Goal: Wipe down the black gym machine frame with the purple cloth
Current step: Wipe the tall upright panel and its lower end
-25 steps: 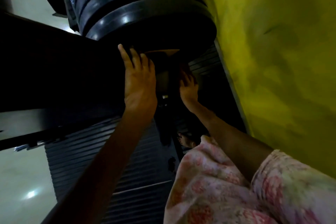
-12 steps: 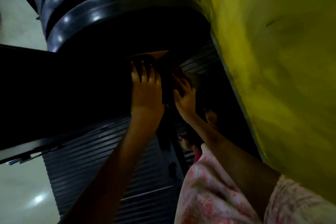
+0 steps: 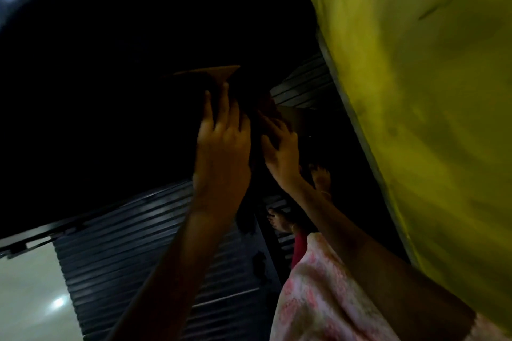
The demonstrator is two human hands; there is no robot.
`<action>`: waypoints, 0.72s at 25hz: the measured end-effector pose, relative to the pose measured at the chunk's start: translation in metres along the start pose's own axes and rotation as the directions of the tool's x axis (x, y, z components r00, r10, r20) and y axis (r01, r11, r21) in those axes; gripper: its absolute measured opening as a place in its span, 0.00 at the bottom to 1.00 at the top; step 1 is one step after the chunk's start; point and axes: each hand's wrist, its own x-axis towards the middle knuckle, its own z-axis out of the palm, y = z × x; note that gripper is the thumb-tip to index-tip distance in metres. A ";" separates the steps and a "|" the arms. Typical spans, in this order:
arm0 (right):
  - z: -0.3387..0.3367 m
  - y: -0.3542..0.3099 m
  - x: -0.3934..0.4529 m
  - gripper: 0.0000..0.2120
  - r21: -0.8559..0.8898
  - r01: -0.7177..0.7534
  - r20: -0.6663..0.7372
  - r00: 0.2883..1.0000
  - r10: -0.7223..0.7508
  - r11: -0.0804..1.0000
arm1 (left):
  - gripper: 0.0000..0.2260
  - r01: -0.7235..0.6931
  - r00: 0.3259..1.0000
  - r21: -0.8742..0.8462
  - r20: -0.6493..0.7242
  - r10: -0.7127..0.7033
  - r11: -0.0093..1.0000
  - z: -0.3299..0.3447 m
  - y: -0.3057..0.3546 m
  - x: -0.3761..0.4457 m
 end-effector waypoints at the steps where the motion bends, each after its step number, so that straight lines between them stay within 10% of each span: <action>1: 0.001 0.009 -0.007 0.29 -0.016 0.054 0.003 0.999 -0.053 0.998 | 0.34 -0.056 0.998 0.015 0.035 0.055 0.998 0.004 0.007 0.005; 7: -0.009 0.066 0.037 0.18 0.006 -0.382 0.029 0.924 0.382 0.924 | 0.38 -0.133 0.948 0.078 0.300 0.104 0.988 0.021 0.036 0.037; 14: 0.002 0.054 0.004 0.28 0.059 -0.008 0.005 1.000 0.008 0.998 | 0.41 -0.174 0.940 0.213 0.327 0.098 0.961 0.035 0.056 0.054; 18: -0.005 0.097 0.042 0.26 -0.022 -0.210 0.026 0.977 0.211 0.977 | 0.40 -0.152 0.945 0.212 0.316 0.080 0.965 0.044 0.065 0.067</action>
